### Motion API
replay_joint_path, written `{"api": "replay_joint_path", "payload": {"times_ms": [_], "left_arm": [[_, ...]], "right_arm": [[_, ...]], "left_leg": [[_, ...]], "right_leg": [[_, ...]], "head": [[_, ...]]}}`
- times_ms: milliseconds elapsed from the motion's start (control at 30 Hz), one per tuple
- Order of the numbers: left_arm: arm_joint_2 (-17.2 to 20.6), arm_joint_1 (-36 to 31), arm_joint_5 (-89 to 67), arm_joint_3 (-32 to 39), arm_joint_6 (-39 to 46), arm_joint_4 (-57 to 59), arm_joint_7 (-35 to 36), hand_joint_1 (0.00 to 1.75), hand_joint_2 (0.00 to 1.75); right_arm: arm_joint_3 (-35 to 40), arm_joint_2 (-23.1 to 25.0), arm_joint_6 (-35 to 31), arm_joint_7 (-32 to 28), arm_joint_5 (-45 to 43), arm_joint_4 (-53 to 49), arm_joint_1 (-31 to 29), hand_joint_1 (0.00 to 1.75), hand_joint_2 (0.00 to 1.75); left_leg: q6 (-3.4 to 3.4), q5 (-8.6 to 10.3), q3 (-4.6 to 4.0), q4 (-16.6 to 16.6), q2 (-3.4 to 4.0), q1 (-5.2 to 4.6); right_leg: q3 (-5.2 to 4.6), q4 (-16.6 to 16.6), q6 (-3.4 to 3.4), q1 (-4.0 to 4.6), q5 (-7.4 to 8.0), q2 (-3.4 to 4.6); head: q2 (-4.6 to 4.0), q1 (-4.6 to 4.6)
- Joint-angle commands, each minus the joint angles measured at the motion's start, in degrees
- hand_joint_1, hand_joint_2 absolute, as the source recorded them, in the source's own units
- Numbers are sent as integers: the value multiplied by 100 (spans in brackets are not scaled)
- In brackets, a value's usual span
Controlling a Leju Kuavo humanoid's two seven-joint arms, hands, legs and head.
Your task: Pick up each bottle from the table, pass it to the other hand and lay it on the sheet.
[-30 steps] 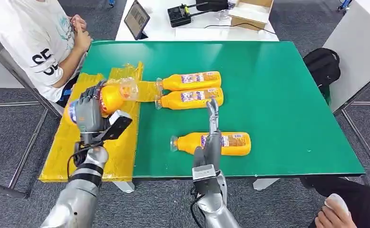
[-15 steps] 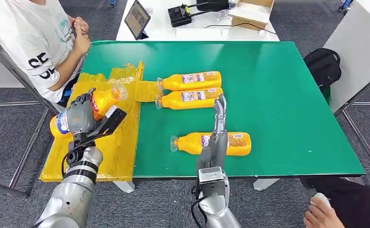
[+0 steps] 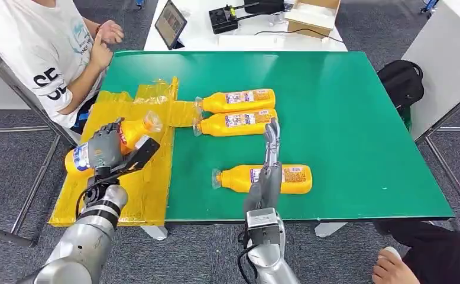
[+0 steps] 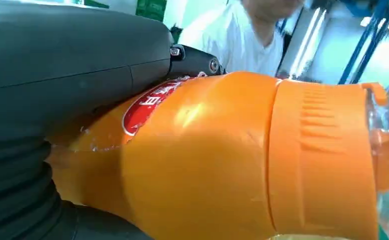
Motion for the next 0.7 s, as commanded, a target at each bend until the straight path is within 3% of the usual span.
{"api": "replay_joint_path", "payload": {"times_ms": [33,133,700], "left_arm": [[698,-412,5,-2069,-485,1521,1008,175,175],[752,-351,-56,-2575,-792,1586,1178,175,175],[758,-278,15,-2532,-1113,1648,1178,175,175]], "right_arm": [[17,-44,107,-190,-66,579,-258,0,0],[34,-31,147,-190,-65,753,-309,0,0],[31,-31,172,-190,-68,868,-324,0,0]], "left_leg": [[5,-8,28,-4,5,3],[6,-10,31,-4,9,2],[3,-5,26,-6,6,0]], "right_leg": [[27,-4,-17,6,-7,-1],[28,-4,-15,6,-7,4],[25,-4,-12,3,-3,7]], "head": [[0,0],[0,0],[0,0]]}}
